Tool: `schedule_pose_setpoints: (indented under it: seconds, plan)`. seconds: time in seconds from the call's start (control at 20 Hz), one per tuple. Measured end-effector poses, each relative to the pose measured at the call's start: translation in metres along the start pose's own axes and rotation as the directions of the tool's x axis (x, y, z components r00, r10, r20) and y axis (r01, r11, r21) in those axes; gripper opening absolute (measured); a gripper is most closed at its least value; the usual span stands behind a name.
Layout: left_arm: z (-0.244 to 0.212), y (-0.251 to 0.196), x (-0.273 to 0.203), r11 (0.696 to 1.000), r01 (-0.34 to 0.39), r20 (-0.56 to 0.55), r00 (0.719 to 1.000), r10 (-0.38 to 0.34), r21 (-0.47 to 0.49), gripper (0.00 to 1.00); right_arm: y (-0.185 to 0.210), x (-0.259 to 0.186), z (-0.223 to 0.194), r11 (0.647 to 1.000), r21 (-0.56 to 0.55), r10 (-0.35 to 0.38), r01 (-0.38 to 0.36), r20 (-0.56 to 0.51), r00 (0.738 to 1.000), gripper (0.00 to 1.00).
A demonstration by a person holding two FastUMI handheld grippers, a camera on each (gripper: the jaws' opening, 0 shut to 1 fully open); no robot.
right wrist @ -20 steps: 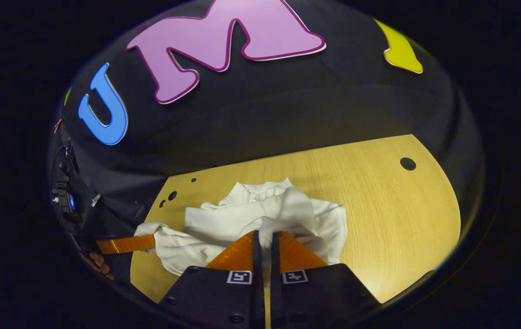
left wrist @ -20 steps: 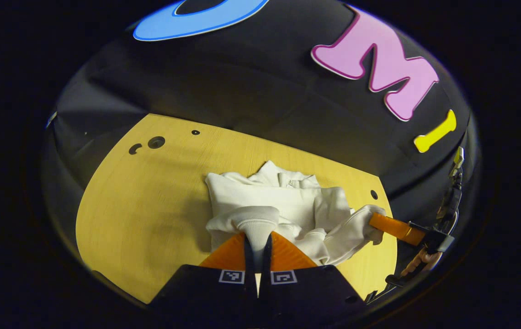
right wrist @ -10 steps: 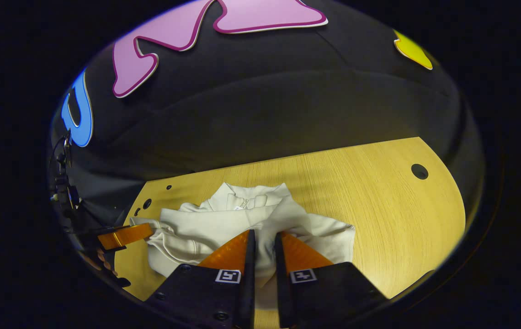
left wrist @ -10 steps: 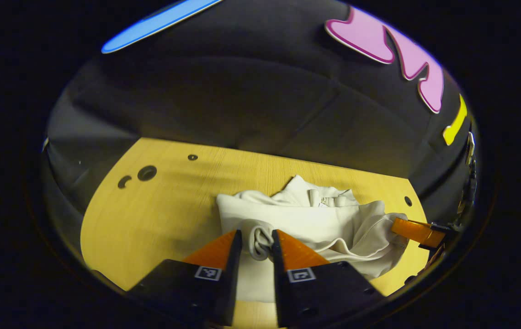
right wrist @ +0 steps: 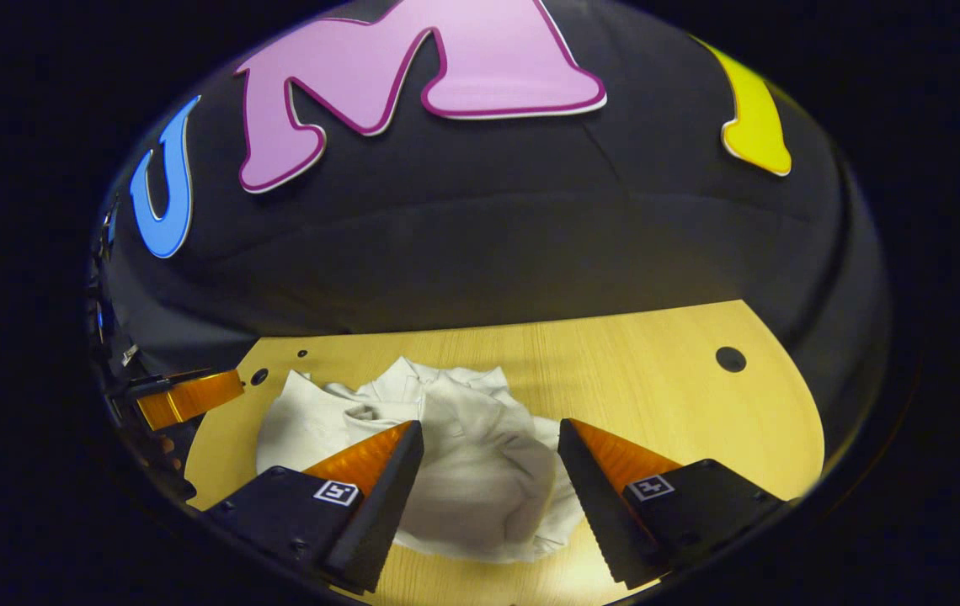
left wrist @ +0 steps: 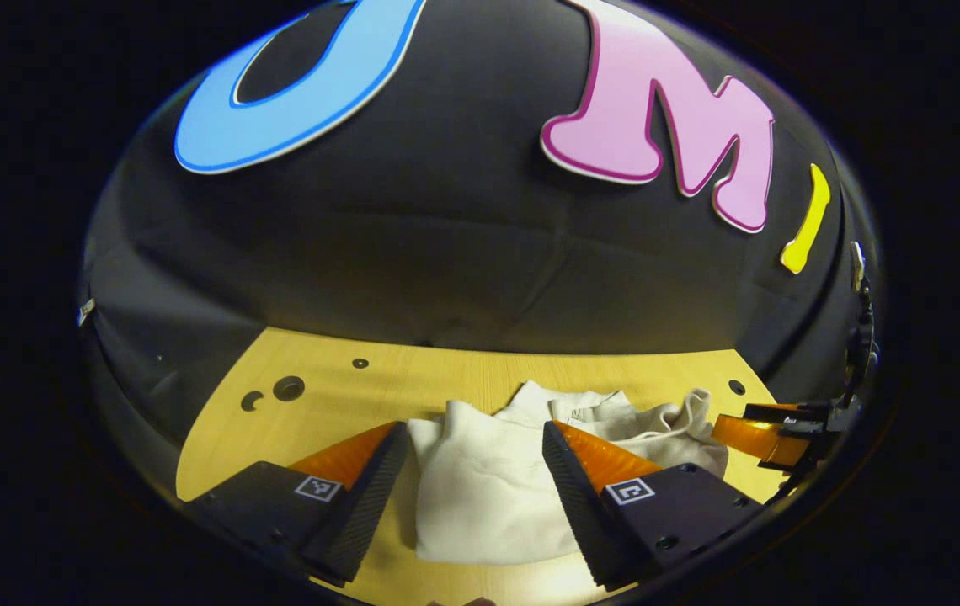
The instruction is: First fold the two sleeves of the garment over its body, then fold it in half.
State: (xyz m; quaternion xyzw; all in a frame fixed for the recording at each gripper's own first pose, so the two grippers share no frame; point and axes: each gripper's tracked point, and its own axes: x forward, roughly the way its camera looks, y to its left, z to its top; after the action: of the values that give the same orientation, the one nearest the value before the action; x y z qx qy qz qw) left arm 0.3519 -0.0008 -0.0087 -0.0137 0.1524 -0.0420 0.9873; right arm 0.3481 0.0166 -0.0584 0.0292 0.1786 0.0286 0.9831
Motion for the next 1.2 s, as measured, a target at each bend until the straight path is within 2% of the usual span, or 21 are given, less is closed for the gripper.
schedule_pose_setpoints:
  seconds: [0.2, 0.35, 0.5, 0.65, 0.75, 0.8, 0.85, 0.95, 1.2]
  plan:
    - [0.026, 0.000, -0.057, 0.997, -0.014, 0.128, 0.992, 0.005, 0.070, 0.98, 0.004, -0.047, 0.017, 1.000, 0.000, -0.020, 0.020, 0.077, 0.997, 0.98]
    - [0.047, 0.001, -0.109, 0.993, -0.039, 0.253, 0.967, 0.011, 0.107, 0.98, 0.011, -0.090, 0.025, 0.999, -0.017, -0.026, 0.029, 0.136, 0.990, 0.98]
    - [0.058, -0.008, -0.168, 0.994, -0.001, 0.327, 0.945, -0.034, 0.107, 0.98, 0.019, -0.132, 0.034, 0.999, -0.029, -0.027, 0.033, 0.199, 0.980, 0.98]
    - [0.055, -0.013, -0.222, 0.994, 0.000, 0.377, 0.925, -0.040, 0.105, 0.98, 0.030, -0.180, 0.038, 0.998, -0.057, -0.015, 0.031, 0.265, 0.964, 0.98]
    - [0.043, -0.018, -0.254, 0.994, 0.003, 0.396, 0.917, -0.046, 0.109, 0.97, 0.040, -0.211, 0.027, 0.998, -0.057, -0.001, 0.018, 0.280, 0.960, 0.98]
    - [0.035, -0.020, -0.269, 0.994, 0.009, 0.398, 0.916, -0.051, 0.106, 0.92, 0.042, -0.226, 0.022, 0.998, -0.055, 0.000, 0.017, 0.293, 0.956, 0.98]
    - [0.029, -0.023, -0.286, 0.995, 0.012, 0.396, 0.917, -0.052, 0.104, 0.97, 0.045, -0.236, 0.019, 0.998, -0.057, 0.002, 0.016, 0.306, 0.952, 0.98]
    - [0.013, -0.025, -0.310, 0.995, 0.007, 0.399, 0.916, -0.044, 0.095, 0.97, 0.053, -0.259, 0.007, 0.998, -0.064, 0.022, -0.001, 0.328, 0.945, 0.98]
    - [-0.029, -0.025, -0.350, 0.998, 0.020, 0.389, 0.920, -0.043, 0.065, 0.97, 0.067, -0.296, -0.031, 0.997, -0.074, 0.045, -0.023, 0.322, 0.946, 0.98]
